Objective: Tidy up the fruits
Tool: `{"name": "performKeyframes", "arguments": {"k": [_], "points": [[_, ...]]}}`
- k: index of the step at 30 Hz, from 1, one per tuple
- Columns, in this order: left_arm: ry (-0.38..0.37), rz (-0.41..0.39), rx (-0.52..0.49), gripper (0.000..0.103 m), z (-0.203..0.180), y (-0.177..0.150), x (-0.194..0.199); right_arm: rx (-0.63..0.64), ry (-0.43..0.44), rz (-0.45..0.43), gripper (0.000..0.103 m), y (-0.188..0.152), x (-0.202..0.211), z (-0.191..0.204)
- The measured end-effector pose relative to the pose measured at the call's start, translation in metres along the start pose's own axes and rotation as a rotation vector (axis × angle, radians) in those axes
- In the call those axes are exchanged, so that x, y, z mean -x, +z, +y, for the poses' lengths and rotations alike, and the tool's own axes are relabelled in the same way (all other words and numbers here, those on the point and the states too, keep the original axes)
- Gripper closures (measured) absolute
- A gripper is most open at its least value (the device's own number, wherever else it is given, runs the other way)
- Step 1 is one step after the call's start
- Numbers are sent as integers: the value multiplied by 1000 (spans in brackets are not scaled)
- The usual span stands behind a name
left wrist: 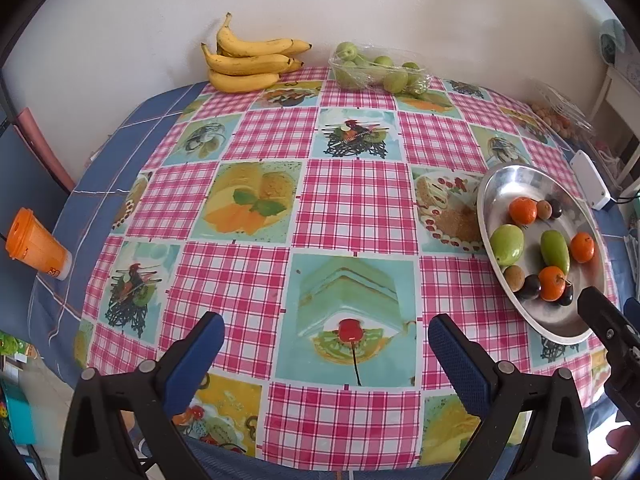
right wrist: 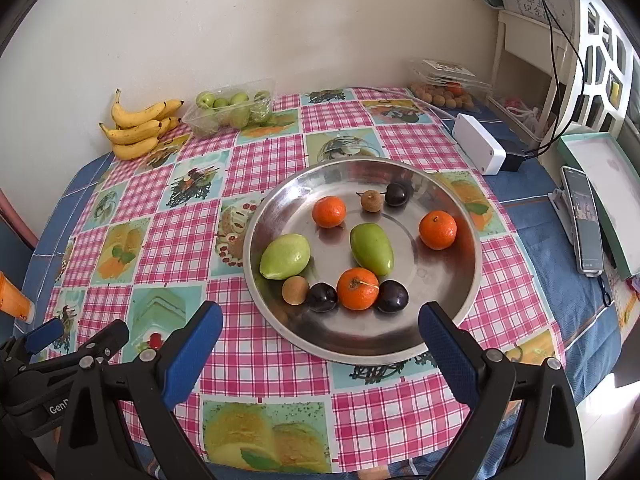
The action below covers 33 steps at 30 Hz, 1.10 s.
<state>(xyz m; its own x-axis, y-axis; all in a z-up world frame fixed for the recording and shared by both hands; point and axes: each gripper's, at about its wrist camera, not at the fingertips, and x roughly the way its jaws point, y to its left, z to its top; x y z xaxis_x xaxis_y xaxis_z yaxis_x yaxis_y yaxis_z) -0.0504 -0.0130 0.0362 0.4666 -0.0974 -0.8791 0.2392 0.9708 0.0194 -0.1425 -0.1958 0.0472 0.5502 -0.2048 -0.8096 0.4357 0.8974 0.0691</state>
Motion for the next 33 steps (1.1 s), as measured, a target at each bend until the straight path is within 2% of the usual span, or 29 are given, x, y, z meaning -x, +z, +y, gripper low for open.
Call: {"name": "performKeyframes", "arguments": {"k": [13, 33], "points": [[-3, 18, 34, 0, 12, 4, -4, -2, -18, 68, 5, -4, -11, -1], [-2, 31, 37, 0, 15, 3, -8, 15, -29, 94, 5, -6, -16, 3]]}}
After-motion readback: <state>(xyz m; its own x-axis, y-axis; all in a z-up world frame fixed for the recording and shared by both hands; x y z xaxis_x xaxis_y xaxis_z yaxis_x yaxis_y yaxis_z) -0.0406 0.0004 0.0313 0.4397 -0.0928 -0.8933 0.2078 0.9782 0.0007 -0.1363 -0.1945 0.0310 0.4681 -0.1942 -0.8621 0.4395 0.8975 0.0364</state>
